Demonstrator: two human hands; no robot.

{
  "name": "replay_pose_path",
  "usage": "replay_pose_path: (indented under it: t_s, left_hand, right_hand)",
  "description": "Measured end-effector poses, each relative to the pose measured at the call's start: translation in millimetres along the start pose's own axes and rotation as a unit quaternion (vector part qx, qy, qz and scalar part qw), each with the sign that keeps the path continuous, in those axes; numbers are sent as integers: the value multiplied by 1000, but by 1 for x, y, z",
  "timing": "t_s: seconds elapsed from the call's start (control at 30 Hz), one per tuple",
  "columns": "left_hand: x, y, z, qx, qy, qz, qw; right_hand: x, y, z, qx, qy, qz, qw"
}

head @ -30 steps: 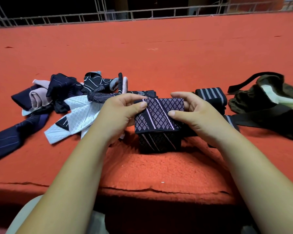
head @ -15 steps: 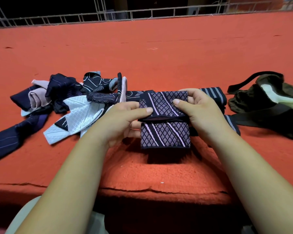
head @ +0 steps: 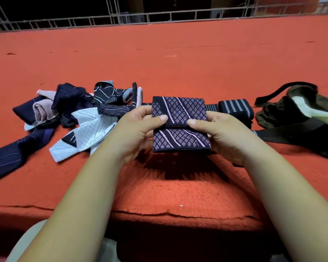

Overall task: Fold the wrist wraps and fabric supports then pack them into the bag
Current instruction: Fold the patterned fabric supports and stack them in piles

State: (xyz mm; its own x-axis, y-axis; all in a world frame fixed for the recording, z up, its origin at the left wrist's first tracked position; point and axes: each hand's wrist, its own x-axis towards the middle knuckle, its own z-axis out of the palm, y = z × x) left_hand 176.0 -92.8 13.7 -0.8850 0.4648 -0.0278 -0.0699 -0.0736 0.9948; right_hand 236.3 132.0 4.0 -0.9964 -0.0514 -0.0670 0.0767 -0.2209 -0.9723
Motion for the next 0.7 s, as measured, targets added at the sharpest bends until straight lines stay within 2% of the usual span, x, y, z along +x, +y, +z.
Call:
replay_pose_path:
  t_s: [0.17,0.3,0.37,0.47,0.57,0.7]
  left_hand:
    - [-2,3,-5,43,-34,10,998]
    - [5,-5,-8,68,42,40,996]
    - [7,-7,-7,58,65,42,995]
    - [8,-9,-5,53,56,44,996]
    - [8,-8,-4,20,51,30,998]
    - [9,-6,-1,-45,34,1,998]
  right_hand:
    - [3,3,-4,-47,8,-4,999]
    - [7,5,-5,-114,51,-32,992]
    - [8,6,-3,-102,91,-38,990]
    - [9,7,-1,-118,140,-45,982]
    - [9,8,-2,-122,141,-35,982]
    - [9,6,-1,-52,114,-38,991]
